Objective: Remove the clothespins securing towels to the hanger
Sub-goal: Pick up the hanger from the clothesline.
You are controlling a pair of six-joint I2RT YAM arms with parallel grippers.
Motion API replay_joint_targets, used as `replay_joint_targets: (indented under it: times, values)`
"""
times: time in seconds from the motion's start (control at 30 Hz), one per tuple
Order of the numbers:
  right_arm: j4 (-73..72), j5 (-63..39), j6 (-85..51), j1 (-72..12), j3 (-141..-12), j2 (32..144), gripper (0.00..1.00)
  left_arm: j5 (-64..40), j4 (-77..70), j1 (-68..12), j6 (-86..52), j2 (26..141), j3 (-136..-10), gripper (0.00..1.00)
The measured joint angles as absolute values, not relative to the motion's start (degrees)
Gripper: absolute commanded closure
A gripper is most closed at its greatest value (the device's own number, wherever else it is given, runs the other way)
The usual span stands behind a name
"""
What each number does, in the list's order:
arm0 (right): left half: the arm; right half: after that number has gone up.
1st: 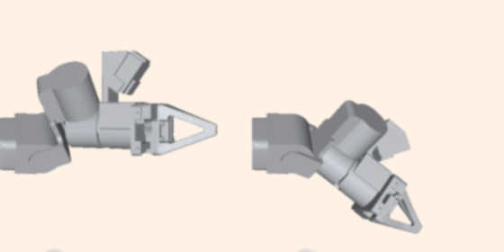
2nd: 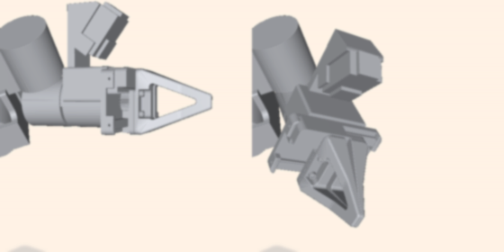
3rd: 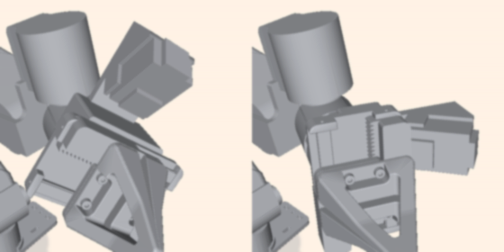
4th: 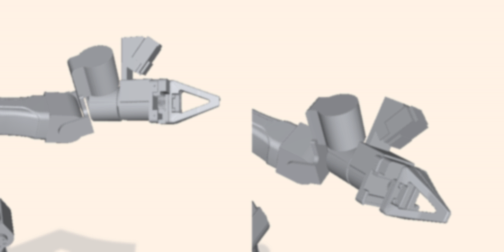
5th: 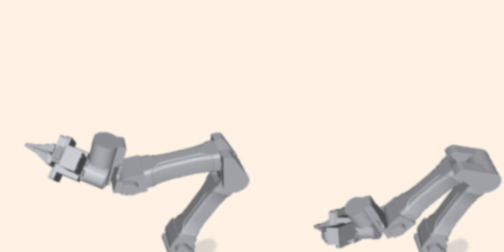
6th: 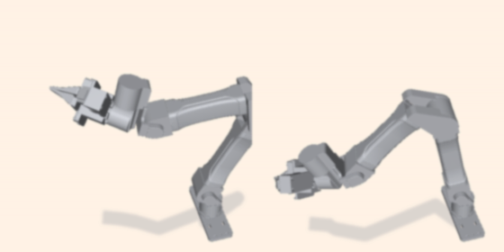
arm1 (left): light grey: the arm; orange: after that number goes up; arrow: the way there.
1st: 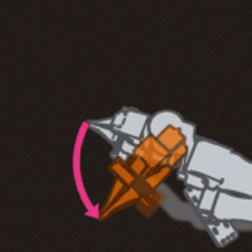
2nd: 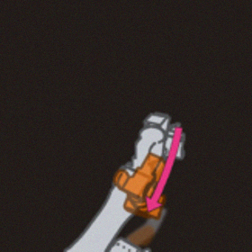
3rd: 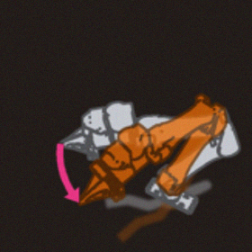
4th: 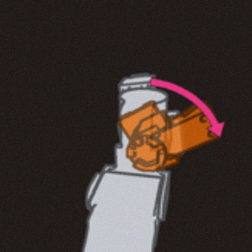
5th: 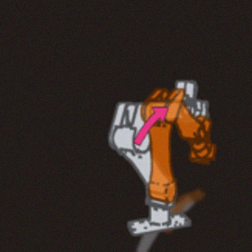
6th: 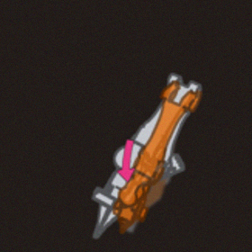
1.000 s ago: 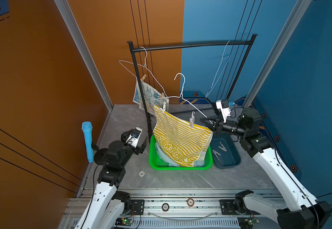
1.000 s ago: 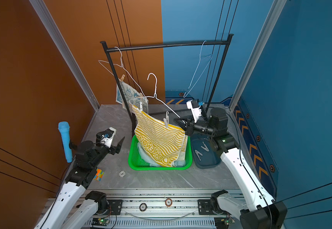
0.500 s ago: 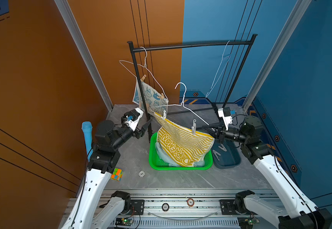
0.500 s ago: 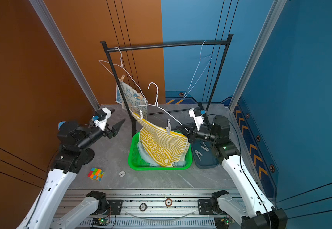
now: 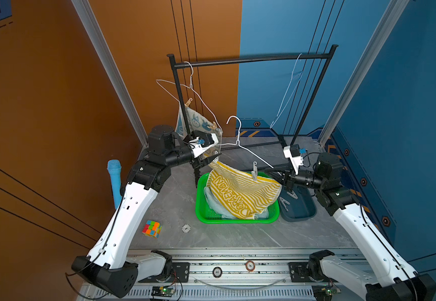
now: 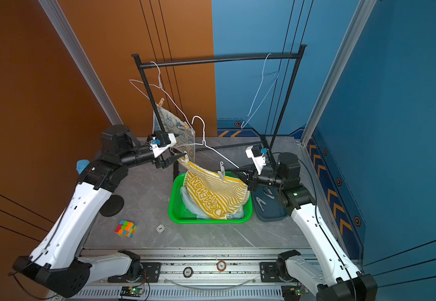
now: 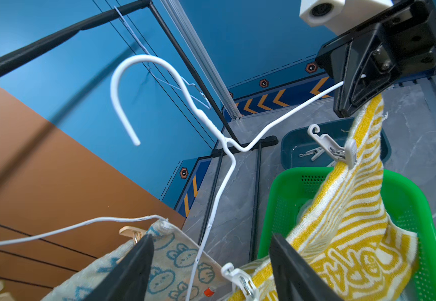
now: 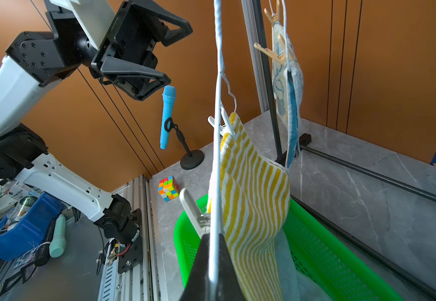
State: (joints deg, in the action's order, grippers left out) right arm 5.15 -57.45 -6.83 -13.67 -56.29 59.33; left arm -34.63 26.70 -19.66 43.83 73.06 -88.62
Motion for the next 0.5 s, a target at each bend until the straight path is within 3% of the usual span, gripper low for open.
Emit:
replay_joint_targets:
  times: [0.27,0.4,0.5]
  values:
    - [7.79,-57.47,-4.16,-14.31,-56.40,59.33,1.00,-29.15,34.20,-24.77,53.30,79.79,-95.66,0.32]
    - [8.16,-57.47,-3.57,-14.61,-56.42,59.33,1.00,-25.61,36.47,-26.74,57.23,81.78,-97.12,0.40]
    - [8.21,-57.47,-3.18,-14.96,-56.45,59.33,1.00,-23.00,37.45,-27.73,59.11,82.70,-97.27,0.57]
